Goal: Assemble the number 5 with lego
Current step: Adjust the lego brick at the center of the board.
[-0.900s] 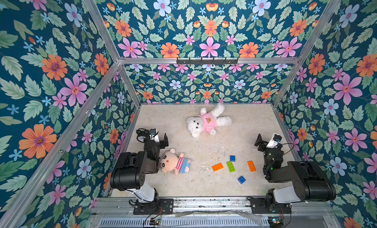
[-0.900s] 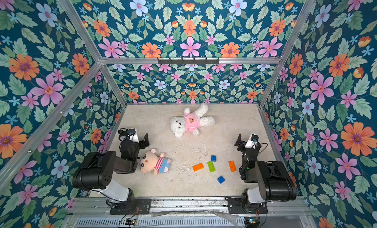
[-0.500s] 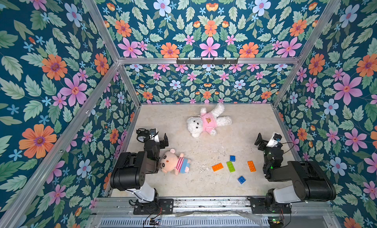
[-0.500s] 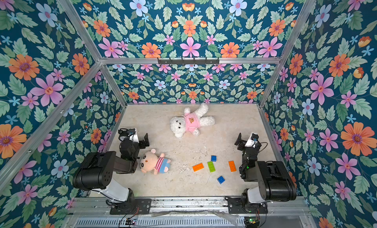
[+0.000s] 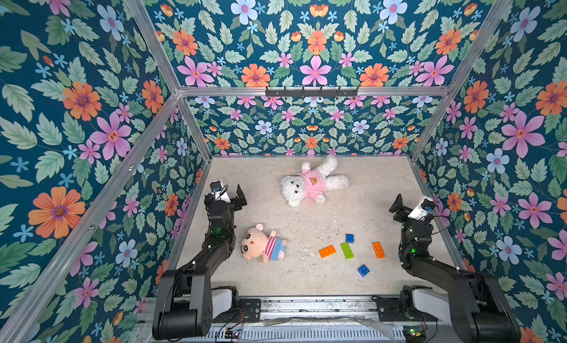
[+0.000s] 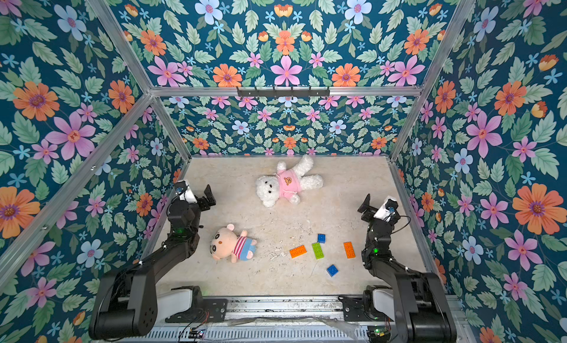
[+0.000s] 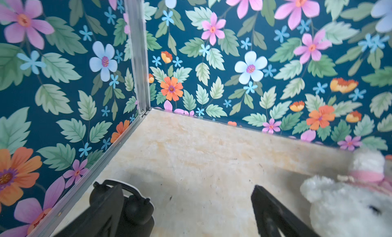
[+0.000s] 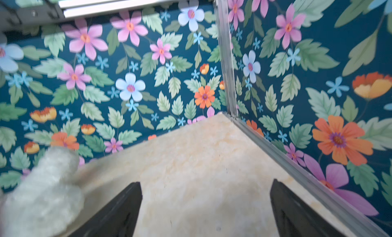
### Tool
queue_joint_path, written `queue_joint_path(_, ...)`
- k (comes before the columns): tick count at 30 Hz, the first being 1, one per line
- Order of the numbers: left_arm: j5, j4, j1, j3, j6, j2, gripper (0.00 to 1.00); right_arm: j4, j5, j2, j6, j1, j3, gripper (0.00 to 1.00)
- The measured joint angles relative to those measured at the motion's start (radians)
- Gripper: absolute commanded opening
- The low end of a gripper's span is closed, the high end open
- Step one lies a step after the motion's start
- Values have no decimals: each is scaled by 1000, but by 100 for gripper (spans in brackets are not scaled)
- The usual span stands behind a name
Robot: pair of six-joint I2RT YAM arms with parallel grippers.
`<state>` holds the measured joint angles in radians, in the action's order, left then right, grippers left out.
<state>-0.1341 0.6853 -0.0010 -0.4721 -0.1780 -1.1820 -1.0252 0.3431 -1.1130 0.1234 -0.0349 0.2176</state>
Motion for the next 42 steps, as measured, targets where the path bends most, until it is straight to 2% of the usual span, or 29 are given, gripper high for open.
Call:
queue_joint_path(4, -31, -197, 1, -68, -108, 107, 99, 384, 40, 149, 209, 6, 156, 99)
queue_joint_path(6, 27, -243, 3, -51, -148, 149, 99, 503, -39, 209, 274, 14, 175, 96)
queue_joint_path(11, 326, -276, -27, -38, -269, 151, 99, 728, -374, 241, 357, 12, 214, 87)
queue_joint_path(14, 429, -316, -154, -46, -293, 139, 99, 869, -521, 193, 378, -18, 288, 86)
queue_joint_path(16, 438, -365, -266, -68, -281, 137, 99, 972, -554, 158, 371, -74, 341, 84)
queue_joint_path(19, 414, -432, -423, -100, -236, 126, 99, 1123, -562, 101, 339, -163, 420, 79)
queue_joint_path(24, 332, -520, -620, -119, -204, 80, 99, 1302, -502, 68, 311, -223, 469, 77)
queue_joint_path(28, 261, -571, -751, -133, -188, 25, 99, 1379, -468, 79, 310, -279, 472, 72)
queue_joint_path(33, 191, -606, -842, -141, -188, -41, 100, 1430, -441, 77, 331, -382, 463, 69)
queue_joint_path(37, 159, -638, -887, -140, -188, -83, 99, 1448, -412, 58, 373, -487, 430, 60)
queue_joint_path(41, 142, -648, -921, -142, -188, -117, 99, 1460, -387, 25, 409, -571, 411, 60)
queue_joint_path(42, 138, -650, -931, -145, -183, -131, 99, 1463, -375, 19, 415, -586, 407, 53)
